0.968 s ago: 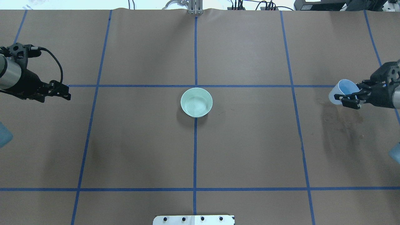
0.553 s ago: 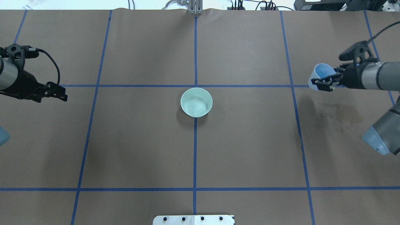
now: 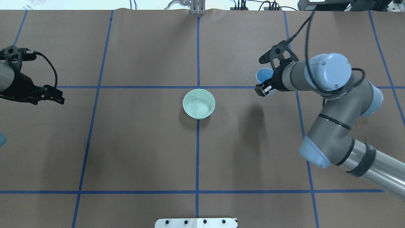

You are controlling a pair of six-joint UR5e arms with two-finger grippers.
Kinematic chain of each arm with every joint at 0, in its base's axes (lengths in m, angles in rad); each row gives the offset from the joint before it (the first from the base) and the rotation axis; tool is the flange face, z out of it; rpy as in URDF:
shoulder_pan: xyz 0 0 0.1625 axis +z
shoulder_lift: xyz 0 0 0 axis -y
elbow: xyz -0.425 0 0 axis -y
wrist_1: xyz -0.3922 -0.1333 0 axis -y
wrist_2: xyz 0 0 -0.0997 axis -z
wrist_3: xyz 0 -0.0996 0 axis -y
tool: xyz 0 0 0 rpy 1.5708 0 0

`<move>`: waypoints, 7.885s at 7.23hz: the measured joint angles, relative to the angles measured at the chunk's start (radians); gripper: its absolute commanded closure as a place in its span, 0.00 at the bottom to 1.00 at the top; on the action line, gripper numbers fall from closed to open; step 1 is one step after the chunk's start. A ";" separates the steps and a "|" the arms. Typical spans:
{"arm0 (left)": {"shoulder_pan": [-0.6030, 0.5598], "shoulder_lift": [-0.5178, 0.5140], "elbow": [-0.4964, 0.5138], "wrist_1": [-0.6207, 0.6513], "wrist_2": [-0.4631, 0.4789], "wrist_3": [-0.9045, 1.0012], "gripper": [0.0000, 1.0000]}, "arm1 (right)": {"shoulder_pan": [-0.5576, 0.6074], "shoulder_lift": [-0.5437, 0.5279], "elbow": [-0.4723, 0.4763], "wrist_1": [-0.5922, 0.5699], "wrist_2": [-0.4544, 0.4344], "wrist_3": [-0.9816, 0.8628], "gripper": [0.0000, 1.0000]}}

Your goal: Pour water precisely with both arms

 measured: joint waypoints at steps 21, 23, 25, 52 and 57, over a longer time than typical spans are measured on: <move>0.005 -0.001 0.059 -0.006 -0.005 -0.010 0.00 | -0.316 0.565 -0.344 -0.893 -0.634 -0.494 0.59; 0.005 0.001 0.060 -0.006 -0.005 -0.010 0.00 | -0.320 0.580 -0.367 -0.921 -0.647 -0.497 0.59; 0.005 0.001 0.086 -0.026 -0.006 -0.010 0.00 | -0.329 0.590 -0.385 -0.938 -0.671 -0.497 0.59; -0.049 0.028 0.089 -0.178 -0.061 -0.044 0.00 | 0.152 -0.696 -0.050 0.763 0.059 0.486 0.41; -0.049 0.028 0.088 -0.178 -0.061 -0.044 0.00 | 0.152 -0.696 -0.097 0.781 0.044 0.499 0.02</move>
